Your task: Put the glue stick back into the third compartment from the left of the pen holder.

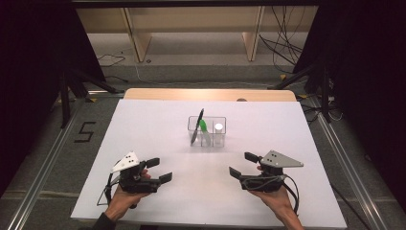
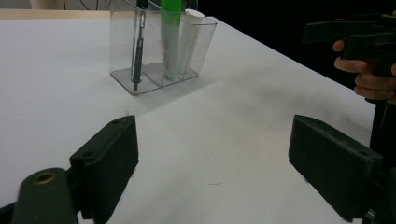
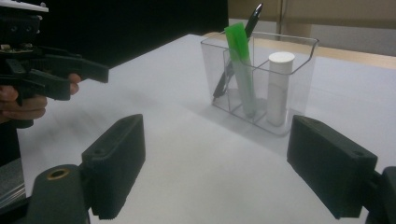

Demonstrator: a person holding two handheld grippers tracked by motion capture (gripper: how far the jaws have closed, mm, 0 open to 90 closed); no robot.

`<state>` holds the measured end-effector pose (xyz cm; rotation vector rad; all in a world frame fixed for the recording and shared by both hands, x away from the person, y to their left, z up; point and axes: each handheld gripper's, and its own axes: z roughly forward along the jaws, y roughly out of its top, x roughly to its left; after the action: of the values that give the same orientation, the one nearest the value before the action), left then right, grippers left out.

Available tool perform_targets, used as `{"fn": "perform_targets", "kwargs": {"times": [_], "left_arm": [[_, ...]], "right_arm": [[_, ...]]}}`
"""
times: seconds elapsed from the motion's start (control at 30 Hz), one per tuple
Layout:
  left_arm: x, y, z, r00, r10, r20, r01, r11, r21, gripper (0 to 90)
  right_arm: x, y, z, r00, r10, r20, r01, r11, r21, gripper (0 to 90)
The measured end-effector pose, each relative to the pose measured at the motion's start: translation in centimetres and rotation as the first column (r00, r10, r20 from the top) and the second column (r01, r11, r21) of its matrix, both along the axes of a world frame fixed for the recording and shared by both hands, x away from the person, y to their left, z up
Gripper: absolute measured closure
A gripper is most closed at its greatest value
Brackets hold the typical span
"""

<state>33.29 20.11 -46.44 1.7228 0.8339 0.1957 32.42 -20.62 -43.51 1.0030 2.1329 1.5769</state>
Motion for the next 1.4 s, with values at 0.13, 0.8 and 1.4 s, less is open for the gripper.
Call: {"fn": "perform_targets", "kwargs": {"times": [0.13, 0.8, 1.4], "left_arm": [[-0.1, 0.1, 0.0, 1.0000, -0.003, 0.000, 0.003, 1.0000, 0.002, 15.5], [-1.0, -0.6, 0.0, 0.9992, -0.039, -0.004, 0.040, 0.9988, 0.028, 15.5], [-0.9, -0.5, 0.0, 0.9993, -0.037, -0.004, 0.037, 0.9989, 0.028, 15.5]], "right_arm": [[-0.6, -0.4, -0.5, 1.0000, -0.007, -0.005, 0.007, 1.000, 0.001, 20.3], [-3.3, -2.8, -2.5, 0.9976, -0.070, -0.001, 0.070, 0.998, -0.005, 19.0], [-3.1, -3.3, -2.5, 0.9960, -0.090, 0.001, 0.090, 0.996, 0.012, 19.0]]}}
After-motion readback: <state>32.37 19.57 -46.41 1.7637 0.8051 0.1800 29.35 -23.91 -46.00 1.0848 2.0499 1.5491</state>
